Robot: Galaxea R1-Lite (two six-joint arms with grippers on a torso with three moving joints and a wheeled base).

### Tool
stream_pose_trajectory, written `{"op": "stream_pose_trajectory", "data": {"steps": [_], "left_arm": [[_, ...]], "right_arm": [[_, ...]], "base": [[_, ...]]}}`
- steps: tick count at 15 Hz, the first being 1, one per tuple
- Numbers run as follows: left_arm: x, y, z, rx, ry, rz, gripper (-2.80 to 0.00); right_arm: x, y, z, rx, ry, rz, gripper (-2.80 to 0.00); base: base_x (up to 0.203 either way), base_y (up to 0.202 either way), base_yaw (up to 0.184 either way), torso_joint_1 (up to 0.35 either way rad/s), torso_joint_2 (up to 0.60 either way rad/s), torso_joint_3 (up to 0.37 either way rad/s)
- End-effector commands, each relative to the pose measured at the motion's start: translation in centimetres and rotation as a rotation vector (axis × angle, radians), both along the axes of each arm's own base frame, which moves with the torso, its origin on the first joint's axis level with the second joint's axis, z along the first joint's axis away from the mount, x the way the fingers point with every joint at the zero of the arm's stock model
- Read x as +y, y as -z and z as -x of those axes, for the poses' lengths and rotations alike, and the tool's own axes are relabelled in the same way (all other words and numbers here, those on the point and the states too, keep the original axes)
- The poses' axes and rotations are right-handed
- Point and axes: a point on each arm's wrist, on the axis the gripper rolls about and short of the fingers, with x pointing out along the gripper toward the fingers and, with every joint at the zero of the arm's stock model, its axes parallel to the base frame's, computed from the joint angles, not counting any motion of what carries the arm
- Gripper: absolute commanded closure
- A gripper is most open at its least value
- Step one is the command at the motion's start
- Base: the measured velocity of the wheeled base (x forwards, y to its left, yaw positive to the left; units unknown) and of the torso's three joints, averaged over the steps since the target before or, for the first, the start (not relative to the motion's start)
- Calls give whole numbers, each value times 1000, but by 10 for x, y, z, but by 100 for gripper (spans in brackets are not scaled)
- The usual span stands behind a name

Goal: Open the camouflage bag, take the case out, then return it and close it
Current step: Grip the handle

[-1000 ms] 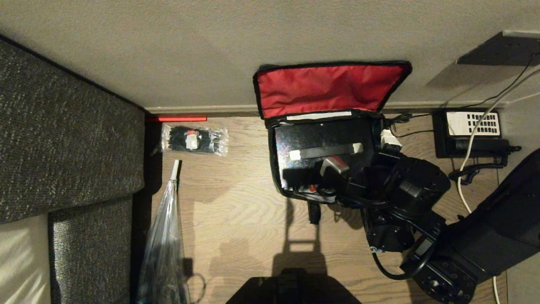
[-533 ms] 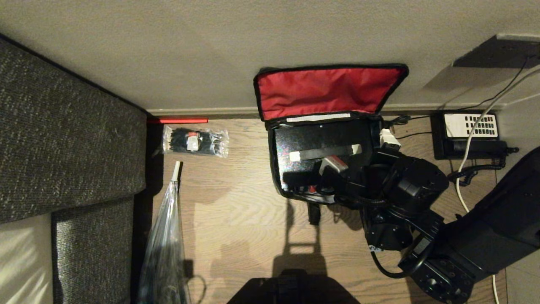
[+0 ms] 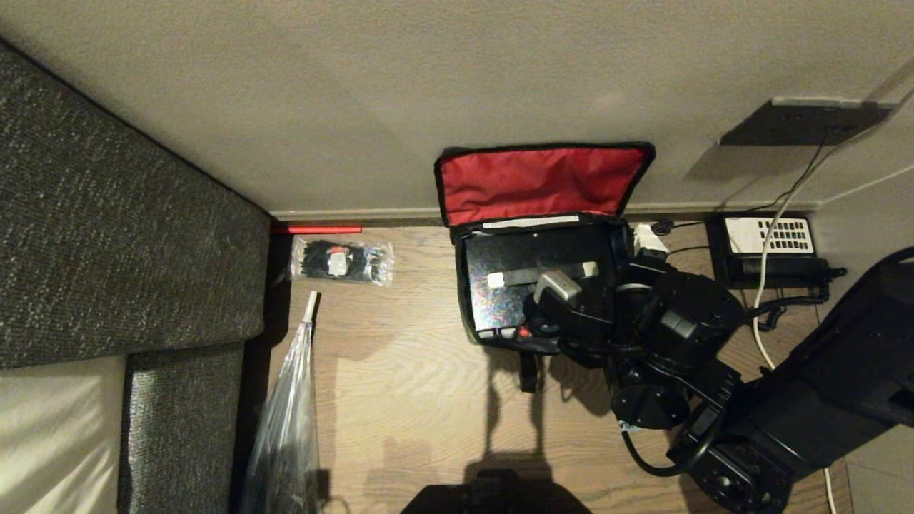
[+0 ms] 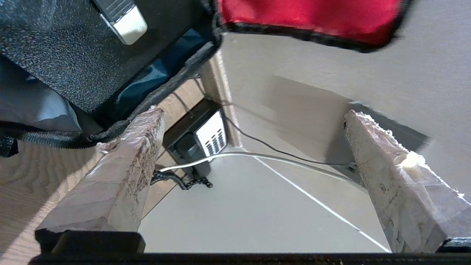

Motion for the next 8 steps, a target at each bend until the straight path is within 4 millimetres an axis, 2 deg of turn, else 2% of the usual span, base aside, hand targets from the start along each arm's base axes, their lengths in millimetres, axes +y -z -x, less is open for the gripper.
{"op": "stream_pose_trajectory", "data": {"steps": [1,3,8], "left_arm": [[0,0,0,-1,-1,-1,0],[0,1,0,1,-1,1,0],[0,1,0,5,-5,5,0]], "right_arm": [[4,6,0,10,-4,10,-280],[5,9,0,16,-6,13,-280],[6,9,-2,10,-6,1,-280]], "base": [[0,0,0,-3,0,202],[0,0,0,1,1,150],[0,0,0,2,0,24]]}}
